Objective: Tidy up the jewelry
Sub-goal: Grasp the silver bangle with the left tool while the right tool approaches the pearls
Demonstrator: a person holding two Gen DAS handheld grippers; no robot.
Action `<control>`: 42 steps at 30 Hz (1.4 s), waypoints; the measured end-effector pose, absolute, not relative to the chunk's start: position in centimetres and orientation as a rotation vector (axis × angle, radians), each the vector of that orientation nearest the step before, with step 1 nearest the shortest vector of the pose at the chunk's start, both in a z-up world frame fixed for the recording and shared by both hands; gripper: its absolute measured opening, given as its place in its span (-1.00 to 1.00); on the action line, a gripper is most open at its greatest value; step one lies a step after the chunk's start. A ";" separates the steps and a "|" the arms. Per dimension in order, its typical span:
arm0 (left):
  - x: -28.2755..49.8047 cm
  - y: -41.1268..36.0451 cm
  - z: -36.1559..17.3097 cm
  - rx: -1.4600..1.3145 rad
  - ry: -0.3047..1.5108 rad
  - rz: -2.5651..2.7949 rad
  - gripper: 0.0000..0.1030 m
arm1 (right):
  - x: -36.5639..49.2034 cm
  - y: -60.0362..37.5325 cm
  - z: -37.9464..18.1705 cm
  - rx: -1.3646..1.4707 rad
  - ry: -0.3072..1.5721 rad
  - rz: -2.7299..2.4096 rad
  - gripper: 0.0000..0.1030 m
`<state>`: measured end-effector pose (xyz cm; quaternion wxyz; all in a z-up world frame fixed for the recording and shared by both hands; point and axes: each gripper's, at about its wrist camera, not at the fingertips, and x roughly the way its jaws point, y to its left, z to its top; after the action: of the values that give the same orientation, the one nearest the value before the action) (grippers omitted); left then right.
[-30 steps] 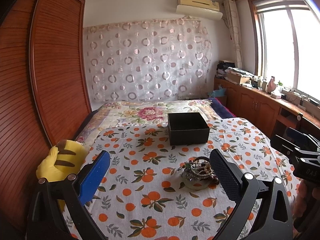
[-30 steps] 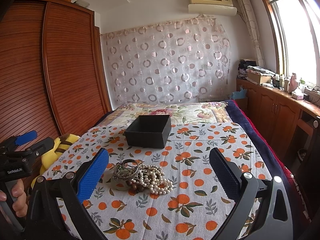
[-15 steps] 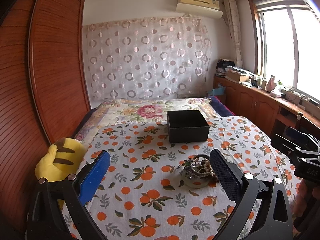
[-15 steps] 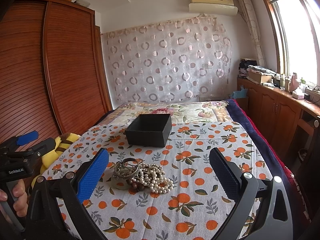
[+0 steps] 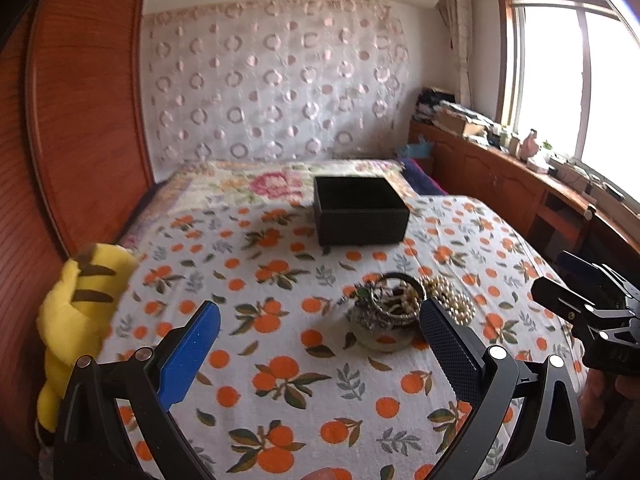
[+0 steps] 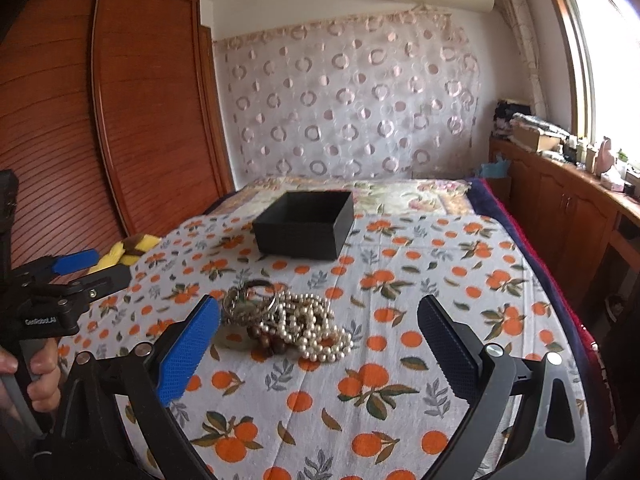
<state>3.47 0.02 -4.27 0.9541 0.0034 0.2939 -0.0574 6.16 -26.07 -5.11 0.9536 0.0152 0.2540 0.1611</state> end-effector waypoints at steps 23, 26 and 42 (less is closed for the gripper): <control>11.8 -5.9 -9.4 0.043 0.807 -0.372 0.59 | 8.6 -26.8 -9.8 -0.032 0.654 0.322 0.59; 13.1 -6.4 -9.7 0.035 0.834 -0.377 0.59 | 8.8 -26.9 -9.9 -0.033 0.659 0.317 0.59; 14.1 -7.0 -9.6 0.121 0.814 -0.372 -0.01 | 9.0 -26.4 -10.5 -0.045 0.673 0.325 0.59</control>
<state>14.13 -7.02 -9.61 0.8997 0.0583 0.3934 -0.1799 9.03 -26.45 -10.52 0.9306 -0.0218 0.3289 0.1588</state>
